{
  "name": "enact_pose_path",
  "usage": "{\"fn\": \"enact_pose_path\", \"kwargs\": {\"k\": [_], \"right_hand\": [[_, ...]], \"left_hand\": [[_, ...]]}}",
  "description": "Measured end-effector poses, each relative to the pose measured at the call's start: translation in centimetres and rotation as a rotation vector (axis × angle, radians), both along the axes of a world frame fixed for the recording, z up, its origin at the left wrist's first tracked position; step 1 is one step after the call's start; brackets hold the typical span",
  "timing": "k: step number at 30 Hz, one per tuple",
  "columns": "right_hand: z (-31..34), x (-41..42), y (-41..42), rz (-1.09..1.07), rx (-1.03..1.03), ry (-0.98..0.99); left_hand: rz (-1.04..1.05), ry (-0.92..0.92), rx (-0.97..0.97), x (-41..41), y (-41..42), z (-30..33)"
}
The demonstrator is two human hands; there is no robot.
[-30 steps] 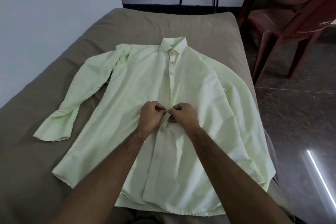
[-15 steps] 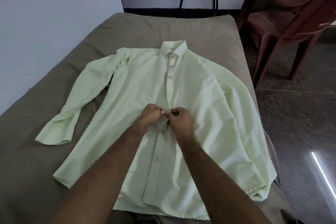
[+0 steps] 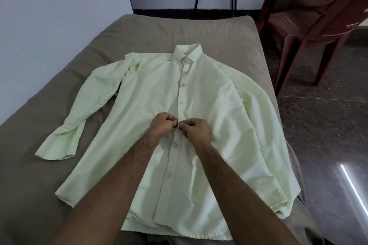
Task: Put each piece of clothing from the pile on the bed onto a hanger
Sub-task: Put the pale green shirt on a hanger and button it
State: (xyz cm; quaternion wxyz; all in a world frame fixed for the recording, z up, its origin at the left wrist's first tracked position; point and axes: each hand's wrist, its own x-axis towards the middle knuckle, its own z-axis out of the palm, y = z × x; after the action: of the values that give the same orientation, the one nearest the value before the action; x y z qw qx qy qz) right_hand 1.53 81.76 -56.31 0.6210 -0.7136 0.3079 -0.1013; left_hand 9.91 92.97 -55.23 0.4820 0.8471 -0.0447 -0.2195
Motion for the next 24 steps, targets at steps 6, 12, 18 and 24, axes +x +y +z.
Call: {"fn": "enact_pose_path", "kwargs": {"k": [6,12,18,24], "right_hand": [[-0.4,0.6,0.6,-0.053,-0.063,0.035],[-0.5,0.6,0.3,0.013,-0.157,0.055],[0.0,1.7,-0.3,0.088,-0.171,0.185],[0.5,1.9,-0.6,0.203,-0.26,0.243]], "left_hand": [[0.034,0.042,-0.053,0.1,-0.1,0.5],[0.113,-0.041,-0.03,0.0,-0.4,-0.8],[0.093,-0.099,-0.015,-0.1,-0.6,-1.3],[-0.22,-0.587,0.24,-1.4,-0.1,-1.1]]}}
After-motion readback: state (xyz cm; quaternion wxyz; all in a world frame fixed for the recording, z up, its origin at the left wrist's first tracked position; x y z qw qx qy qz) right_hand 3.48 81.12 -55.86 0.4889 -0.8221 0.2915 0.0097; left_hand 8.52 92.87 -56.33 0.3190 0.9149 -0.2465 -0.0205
